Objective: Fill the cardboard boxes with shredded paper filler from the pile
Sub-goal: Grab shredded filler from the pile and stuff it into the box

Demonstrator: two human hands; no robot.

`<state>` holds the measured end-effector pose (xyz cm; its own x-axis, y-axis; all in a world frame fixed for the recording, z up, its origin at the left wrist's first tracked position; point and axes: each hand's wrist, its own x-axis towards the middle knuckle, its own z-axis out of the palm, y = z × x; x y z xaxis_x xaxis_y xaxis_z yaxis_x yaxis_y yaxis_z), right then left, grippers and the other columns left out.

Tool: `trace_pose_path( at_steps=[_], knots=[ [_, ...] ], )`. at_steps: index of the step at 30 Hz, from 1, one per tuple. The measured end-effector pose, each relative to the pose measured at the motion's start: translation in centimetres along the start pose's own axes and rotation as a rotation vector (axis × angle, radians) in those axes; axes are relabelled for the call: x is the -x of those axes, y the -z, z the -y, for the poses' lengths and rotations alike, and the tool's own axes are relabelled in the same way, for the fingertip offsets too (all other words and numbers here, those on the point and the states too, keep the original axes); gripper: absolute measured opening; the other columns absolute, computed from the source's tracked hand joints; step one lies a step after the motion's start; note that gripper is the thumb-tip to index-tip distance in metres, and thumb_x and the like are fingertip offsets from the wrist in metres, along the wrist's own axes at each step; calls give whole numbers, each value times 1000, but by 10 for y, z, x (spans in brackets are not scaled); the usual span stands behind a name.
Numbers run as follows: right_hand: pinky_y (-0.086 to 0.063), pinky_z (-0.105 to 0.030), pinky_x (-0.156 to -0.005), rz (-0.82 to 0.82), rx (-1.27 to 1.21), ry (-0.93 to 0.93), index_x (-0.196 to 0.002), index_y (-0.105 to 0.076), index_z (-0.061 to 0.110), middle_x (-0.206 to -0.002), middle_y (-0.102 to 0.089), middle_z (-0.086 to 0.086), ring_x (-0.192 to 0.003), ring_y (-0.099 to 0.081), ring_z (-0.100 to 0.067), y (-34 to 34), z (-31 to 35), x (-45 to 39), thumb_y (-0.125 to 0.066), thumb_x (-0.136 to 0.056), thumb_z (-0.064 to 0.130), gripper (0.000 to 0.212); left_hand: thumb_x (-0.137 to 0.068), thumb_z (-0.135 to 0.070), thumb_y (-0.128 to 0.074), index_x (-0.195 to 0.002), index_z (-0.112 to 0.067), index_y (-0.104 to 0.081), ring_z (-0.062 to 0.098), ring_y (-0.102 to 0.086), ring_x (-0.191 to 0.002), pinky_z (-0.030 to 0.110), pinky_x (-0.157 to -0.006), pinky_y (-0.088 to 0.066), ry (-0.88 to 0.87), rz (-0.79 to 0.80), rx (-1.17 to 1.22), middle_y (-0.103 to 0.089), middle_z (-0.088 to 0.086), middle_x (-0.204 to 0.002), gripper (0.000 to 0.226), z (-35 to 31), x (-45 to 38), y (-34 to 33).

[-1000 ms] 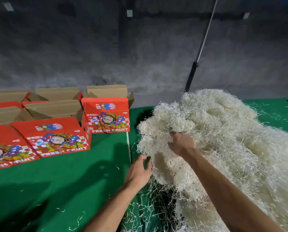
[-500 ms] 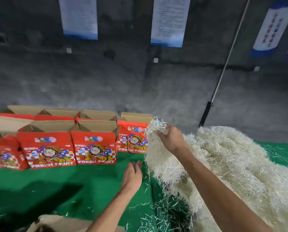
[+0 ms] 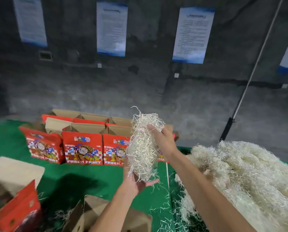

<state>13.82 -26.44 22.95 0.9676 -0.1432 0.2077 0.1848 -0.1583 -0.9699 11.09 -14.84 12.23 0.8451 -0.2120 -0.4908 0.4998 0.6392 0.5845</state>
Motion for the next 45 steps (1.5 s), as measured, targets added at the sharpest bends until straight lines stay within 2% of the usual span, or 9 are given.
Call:
trace_pose_path(
  at_steps=[2,7,13,17,22,26,36,40,45],
  knots=[
    [-44,-18,-73,15,114,-24,-136,-42,13,-119,-58,-1,-86,-54,0,-4,-10,15,-61,-88,62,70,-103,-53,-16,-149,11,-25,31,-38,-135,30,-119,-27,-82,-65,34,-27,24,-158,80,-5,18,9],
    [-24,-36,-118,-34,243,21,-157,-14,29,-162,-21,8,-145,-25,-9,-22,-47,61,-33,-87,82,90,-80,-73,-58,-151,-19,-34,12,-40,-137,22,-107,-39,-294,61,-226,-42,4,-151,92,-15,53,19],
    [-40,-23,-99,-89,-15,68,-121,-56,46,-118,-60,29,-110,-52,12,-54,-85,128,-26,-100,65,41,-83,-74,-51,-134,-61,-38,13,-17,-148,49,-120,-16,-289,67,-398,-21,-18,-159,54,16,71,30],
    [-45,-18,-60,-209,-63,81,-119,-51,46,-75,-56,24,-59,-49,2,-67,-106,164,-51,-98,44,21,-107,-40,-34,-157,-23,-19,23,-20,-149,45,-120,-21,-326,-196,-461,-18,3,-164,55,35,71,69],
    [-47,-25,-48,-11,156,-76,-121,-42,29,-69,-61,2,-49,-54,-5,-74,-152,218,-47,-99,41,26,-105,-23,-37,-124,-6,-54,12,-65,-98,35,-83,-52,-308,-341,-888,-62,8,-115,30,54,82,126],
    [-46,-19,-47,86,257,-188,-101,-40,28,-82,-56,-3,-54,-54,-3,-78,-167,250,-52,-100,23,12,-100,-18,-42,-77,-19,-55,0,-32,-40,22,-42,-31,-355,-219,-1132,-43,-7,-57,27,65,91,158],
    [-22,-44,-122,44,944,20,-154,-12,19,-163,-17,-6,-151,-16,-21,-94,-173,260,-38,-98,54,70,-96,-28,-57,-137,-39,-49,6,-60,-108,24,-93,-47,-587,-10,-1547,-53,-14,-133,43,48,66,196],
    [-54,-25,-90,94,1033,-107,-158,1,17,-166,-7,-5,-136,-44,-21,-108,-199,298,-34,-93,47,80,-89,-35,-63,-135,-50,-37,-5,-56,-101,7,-88,-42,-688,29,-1383,-45,-29,-124,56,75,80,235],
    [-37,-19,-33,31,1094,-192,-157,-11,10,-167,-2,-3,-71,-67,-13,-131,-218,325,-56,-86,35,88,-83,-21,-75,-133,-44,-44,1,-57,-104,13,-80,-51,-703,55,-1375,-53,-17,-122,63,97,76,276]
  ],
)
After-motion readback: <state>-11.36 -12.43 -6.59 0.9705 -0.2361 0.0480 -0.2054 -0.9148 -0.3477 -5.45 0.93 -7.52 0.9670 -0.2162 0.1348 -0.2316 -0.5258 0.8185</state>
